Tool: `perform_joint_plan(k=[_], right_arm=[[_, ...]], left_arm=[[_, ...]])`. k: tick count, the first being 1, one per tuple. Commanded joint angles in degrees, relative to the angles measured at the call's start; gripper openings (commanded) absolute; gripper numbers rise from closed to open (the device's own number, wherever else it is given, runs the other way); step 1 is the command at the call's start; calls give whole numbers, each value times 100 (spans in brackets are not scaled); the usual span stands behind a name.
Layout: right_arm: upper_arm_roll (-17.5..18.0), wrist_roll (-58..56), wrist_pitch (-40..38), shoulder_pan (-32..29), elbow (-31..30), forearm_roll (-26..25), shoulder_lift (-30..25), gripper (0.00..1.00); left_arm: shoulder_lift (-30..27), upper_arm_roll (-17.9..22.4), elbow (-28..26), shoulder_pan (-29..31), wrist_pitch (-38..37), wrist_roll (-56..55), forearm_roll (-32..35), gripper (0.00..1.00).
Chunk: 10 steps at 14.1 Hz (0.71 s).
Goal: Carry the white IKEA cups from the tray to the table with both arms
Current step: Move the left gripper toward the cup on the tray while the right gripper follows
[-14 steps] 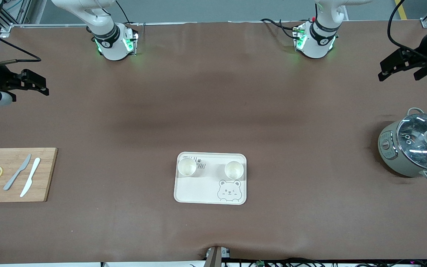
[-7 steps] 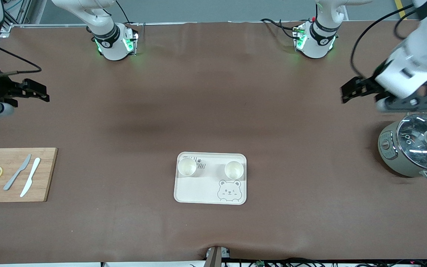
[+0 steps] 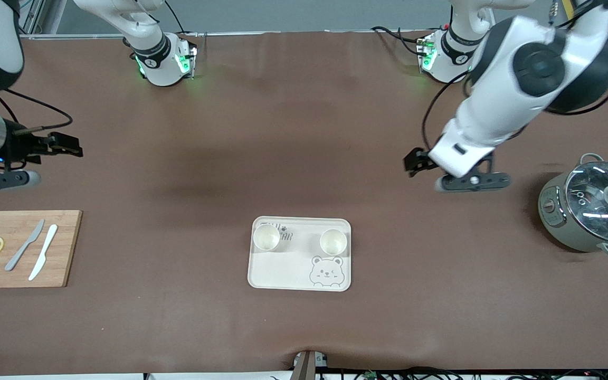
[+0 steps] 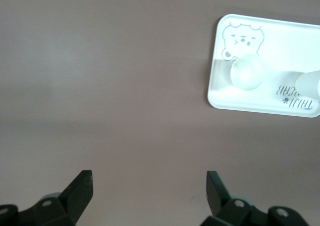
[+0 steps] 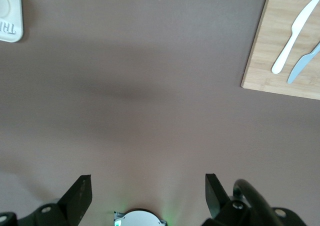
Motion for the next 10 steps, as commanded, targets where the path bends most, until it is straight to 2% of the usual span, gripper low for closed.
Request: perform_joint_plan(k=[1, 4, 6, 8, 10], right_arm=[[67, -2, 6, -81, -122, 102, 51, 100], [76, 583, 225, 42, -262, 198, 131, 100], [84, 1217, 585, 104, -552, 540, 122, 100], [84, 1578, 1059, 340, -842, 577, 122, 100], [84, 2253, 1350, 603, -957, 577, 183, 100]], left_arm=[[195, 6, -478, -289, 780, -506, 223, 100], [783, 6, -399, -746, 1386, -1594, 836, 100], [1240, -3, -268, -835, 1773, -2272, 1364, 90], [1609, -3, -83, -975, 1976, -2590, 1769, 79], [1935, -3, 232, -976, 2187, -2863, 1832, 77]])
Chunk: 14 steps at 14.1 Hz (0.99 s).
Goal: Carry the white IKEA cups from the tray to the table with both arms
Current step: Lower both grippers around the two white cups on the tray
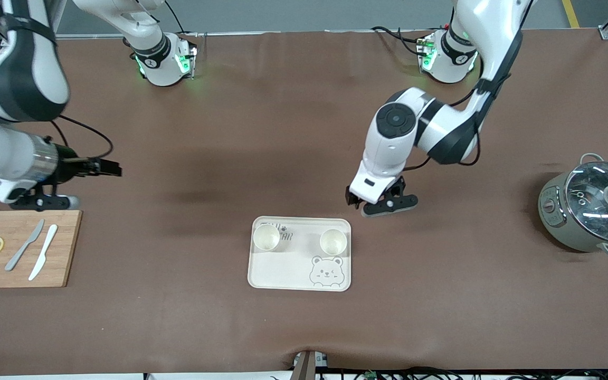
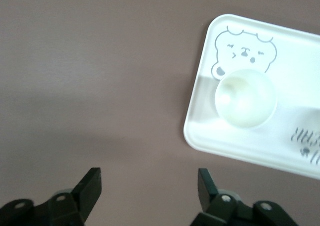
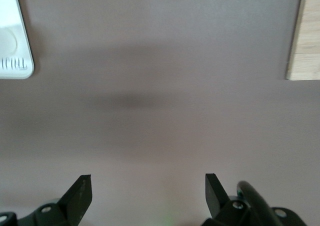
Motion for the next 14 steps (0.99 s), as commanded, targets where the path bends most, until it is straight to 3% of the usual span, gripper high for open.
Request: perform_joint_plan(k=[1, 9, 14], right_arm=[[-5, 849, 298, 371, -166, 50, 76, 100], [3, 2281, 1589, 1223, -114, 137, 726, 100], [-5, 3118, 2600, 1716, 70, 199, 1342, 100]], left_arm=[[510, 5, 599, -24, 238, -372, 160, 77], [1469, 40, 846, 55, 1952, -637, 81, 75], [1636, 40, 750, 73, 2156, -708, 99, 47]])
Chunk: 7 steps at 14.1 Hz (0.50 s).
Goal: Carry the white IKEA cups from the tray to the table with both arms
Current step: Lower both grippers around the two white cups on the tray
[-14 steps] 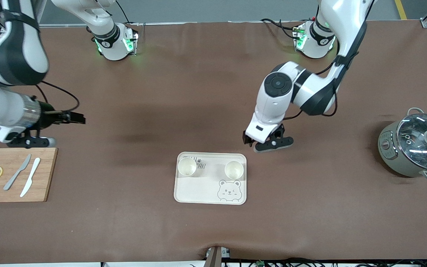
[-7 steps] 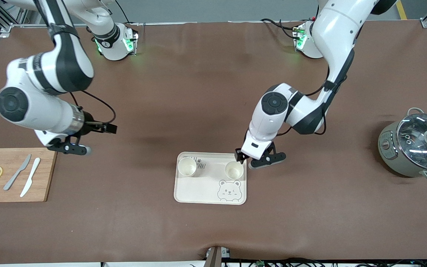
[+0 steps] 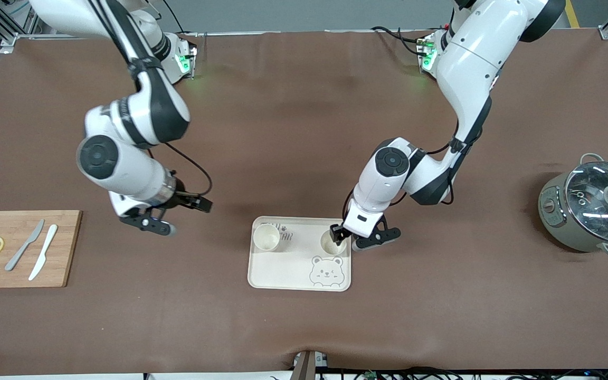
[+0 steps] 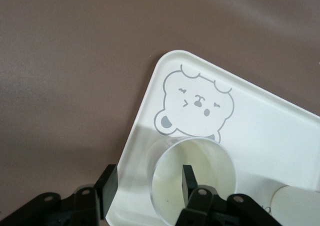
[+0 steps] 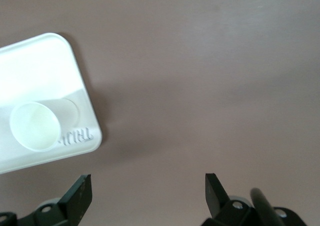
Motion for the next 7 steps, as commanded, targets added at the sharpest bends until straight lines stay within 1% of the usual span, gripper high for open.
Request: perform_joint_plan(k=[1, 3, 4, 6, 7], right_arm=[[-38, 371, 196, 154, 347, 80, 369, 100], [-38, 573, 240, 285, 585, 89, 598, 100], [-38, 757, 336, 390, 708, 89, 730, 100], [-38, 1196, 407, 592, 1146, 72, 1089, 100], [-38, 1277, 416, 680, 1314, 54, 1283, 100]], left_arm=[[68, -16, -1, 23, 68, -118, 68, 35], [76, -16, -1, 23, 68, -109, 24, 7], [68, -16, -1, 23, 68, -109, 15, 0], [-11, -16, 8, 41, -11, -91, 15, 0], [-55, -16, 25, 50, -168, -65, 24, 0]])
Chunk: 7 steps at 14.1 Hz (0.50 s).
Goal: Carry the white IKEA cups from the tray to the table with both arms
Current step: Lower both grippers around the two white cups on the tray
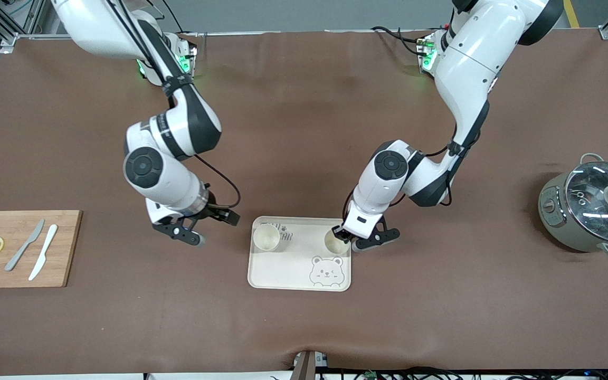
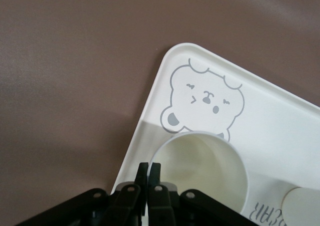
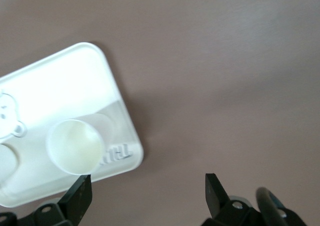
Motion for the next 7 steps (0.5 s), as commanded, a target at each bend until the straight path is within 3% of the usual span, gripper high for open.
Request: perform_joint_plan(k=[1, 3, 5, 7], right_arm=[[-41, 376, 5, 312, 686, 7, 648, 100], [-50, 481, 389, 445, 713, -10, 816, 100], [-50, 499, 585, 463, 704, -2, 939, 83], [-50, 534, 716, 524, 713, -19, 1088, 75]], left_arm=[[-187, -17, 47, 41, -295, -25, 33, 0], [-380, 1, 39, 120, -331, 2, 33, 0], [-609, -25, 47, 243, -523, 2, 33, 0], [-741, 1, 152, 261, -1059, 116, 94, 0]])
